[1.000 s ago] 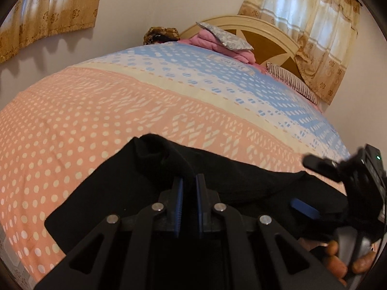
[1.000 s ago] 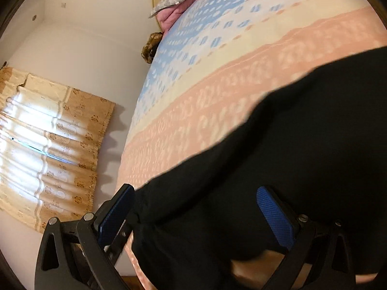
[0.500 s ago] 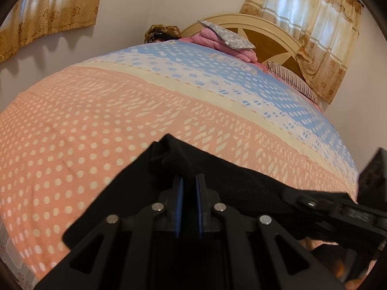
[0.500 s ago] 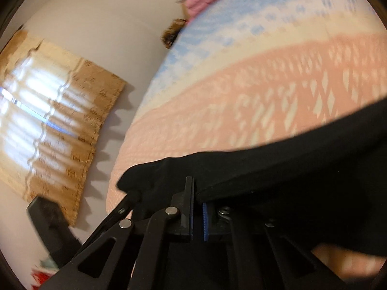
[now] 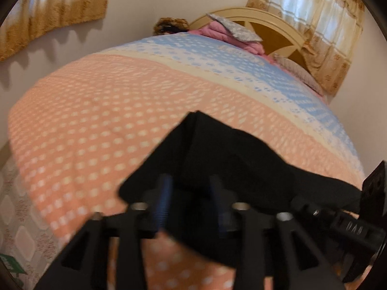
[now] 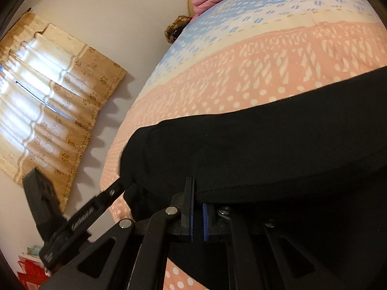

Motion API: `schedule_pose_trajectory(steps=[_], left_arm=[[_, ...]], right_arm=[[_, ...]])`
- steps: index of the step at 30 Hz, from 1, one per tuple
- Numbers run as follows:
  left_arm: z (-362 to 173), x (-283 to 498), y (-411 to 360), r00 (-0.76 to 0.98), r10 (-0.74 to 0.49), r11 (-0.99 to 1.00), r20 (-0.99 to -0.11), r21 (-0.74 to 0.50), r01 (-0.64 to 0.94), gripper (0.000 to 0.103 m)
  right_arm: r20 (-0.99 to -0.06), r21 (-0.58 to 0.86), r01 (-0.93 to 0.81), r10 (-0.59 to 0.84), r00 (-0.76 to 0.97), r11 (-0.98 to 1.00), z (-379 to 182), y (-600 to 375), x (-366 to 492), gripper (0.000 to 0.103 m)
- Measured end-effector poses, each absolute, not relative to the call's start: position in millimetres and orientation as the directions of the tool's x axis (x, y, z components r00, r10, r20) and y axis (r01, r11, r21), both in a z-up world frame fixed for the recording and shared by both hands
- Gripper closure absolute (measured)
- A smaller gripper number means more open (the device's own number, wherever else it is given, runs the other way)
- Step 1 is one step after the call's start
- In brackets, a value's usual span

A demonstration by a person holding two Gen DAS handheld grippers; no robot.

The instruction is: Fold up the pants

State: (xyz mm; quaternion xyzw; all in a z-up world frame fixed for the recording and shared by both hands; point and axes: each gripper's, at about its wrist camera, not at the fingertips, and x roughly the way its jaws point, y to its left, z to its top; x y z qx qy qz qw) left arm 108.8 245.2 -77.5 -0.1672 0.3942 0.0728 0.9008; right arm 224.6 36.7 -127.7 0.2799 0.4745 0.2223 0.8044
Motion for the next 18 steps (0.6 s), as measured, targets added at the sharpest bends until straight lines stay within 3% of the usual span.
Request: schedule_pose_trajectory(steps=[2, 8, 10, 15, 18], left_arm=[[-75.6, 99.9, 253.9, 0.686, -0.016, 0.917, -0.727, -0.285, -0.281, 0.032], [-66.3, 83.3, 249.0, 0.706, -0.151, 0.883, -0.692, -0.415, -0.218, 0.031], [-74.1, 83.9, 236.3, 0.687, -0.281, 0.844, -0.670, -0.513, -0.156, 0.031], [-94.6, 103.2, 217.7, 0.649, -0.461, 0.731, -0.605, -0.673, -0.108, 0.031], [-100.9, 111.6, 219.0, 0.671, -0.472, 0.689, -0.572, -0.714, -0.123, 0.031]], right_arm=[[-0.637, 0.664, -0.091, 0.625, 0.450, 0.742, -126.0, 36.8, 223.7, 0.098], [-0.623, 0.668, -0.107, 0.632, 0.461, 0.737, -118.0, 38.5, 223.8, 0.098], [-0.612, 0.689, -0.099, 0.649, 0.452, 0.718, -118.3, 38.9, 225.9, 0.098], [-0.569, 0.734, -0.108, 0.694, 0.441, 0.671, -107.7, 42.3, 224.4, 0.098], [-0.536, 0.748, -0.145, 0.718, 0.445, 0.648, -95.0, 45.0, 218.9, 0.098]])
